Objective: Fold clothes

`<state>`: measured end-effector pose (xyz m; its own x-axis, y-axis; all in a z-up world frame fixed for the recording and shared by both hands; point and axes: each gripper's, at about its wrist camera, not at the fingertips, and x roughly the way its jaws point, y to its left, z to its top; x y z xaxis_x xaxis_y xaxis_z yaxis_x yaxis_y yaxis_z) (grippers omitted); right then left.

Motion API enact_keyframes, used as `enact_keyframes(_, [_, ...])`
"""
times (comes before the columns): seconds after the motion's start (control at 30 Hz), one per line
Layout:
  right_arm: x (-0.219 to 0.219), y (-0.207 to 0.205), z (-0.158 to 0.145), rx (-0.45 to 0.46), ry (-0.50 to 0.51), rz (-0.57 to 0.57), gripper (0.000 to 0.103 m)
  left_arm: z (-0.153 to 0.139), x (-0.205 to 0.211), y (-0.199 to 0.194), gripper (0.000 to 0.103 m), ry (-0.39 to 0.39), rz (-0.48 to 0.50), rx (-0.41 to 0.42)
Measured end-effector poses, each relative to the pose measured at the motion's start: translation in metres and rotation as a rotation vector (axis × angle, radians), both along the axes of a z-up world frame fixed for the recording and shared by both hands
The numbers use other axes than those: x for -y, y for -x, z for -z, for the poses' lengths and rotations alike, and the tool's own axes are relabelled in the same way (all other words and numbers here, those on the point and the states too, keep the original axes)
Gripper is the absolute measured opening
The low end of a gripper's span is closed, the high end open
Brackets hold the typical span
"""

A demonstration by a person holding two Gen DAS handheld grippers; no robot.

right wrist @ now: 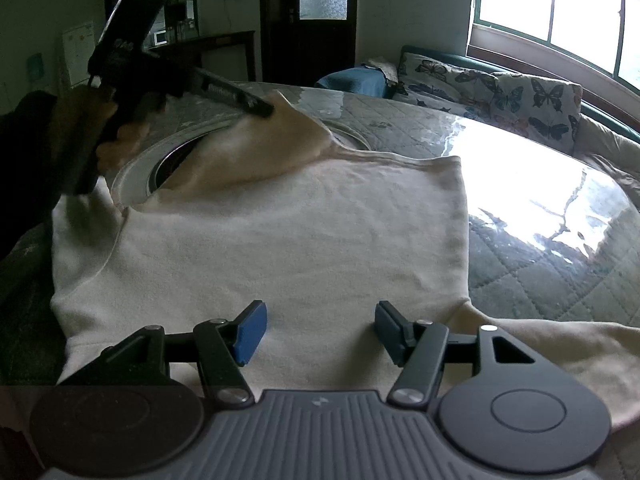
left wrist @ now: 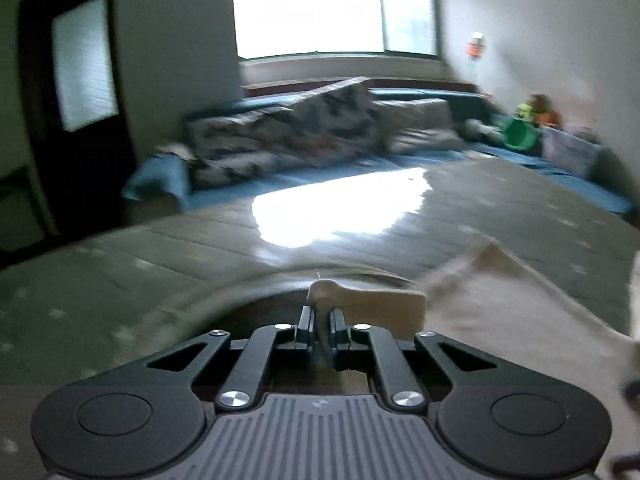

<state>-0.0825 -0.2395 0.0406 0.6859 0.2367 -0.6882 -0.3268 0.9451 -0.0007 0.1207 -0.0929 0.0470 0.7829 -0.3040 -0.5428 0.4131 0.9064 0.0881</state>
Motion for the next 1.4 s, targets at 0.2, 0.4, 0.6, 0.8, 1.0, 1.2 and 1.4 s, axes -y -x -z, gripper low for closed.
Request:
enact_keyframes(0.2, [0.0,0.0,0.0,-0.002,-0.001,0.003,0.063,0.02,-0.02,-0.03,0.008,-0.056,-0.096,-0.037])
enact_keyframes(0.4, [-0.001,-0.001,-0.001,-0.008,0.008,-0.001,0.063,0.039,-0.025,-0.028,0.013,-0.082,-0.123,-0.081])
enact_keyframes(0.6, [0.001,0.0,-0.011,0.019,0.0,0.001,0.063,0.019,-0.034,-0.028,0.033,-0.053,-0.175,-0.051])
enact_keyframes(0.8, [0.003,-0.005,-0.021,0.053,0.012,0.013,0.063,-0.001,-0.025,0.027,0.03,-0.009,-0.008,-0.053])
enact_keyframes(1.0, [0.002,-0.016,-0.018,0.045,0.034,0.015,0.063,0.011,-0.01,0.093,0.03,-0.055,0.185,-0.095])
enact_keyframes(1.2, [0.0,-0.018,-0.012,0.032,0.046,0.014,0.063,0.029,-0.016,0.126,0.03,-0.085,0.2,-0.136])
enact_keyframes(1.4, [0.002,-0.018,-0.003,0.004,0.06,0.027,0.063,0.027,-0.028,0.133,0.028,-0.091,0.19,-0.153])
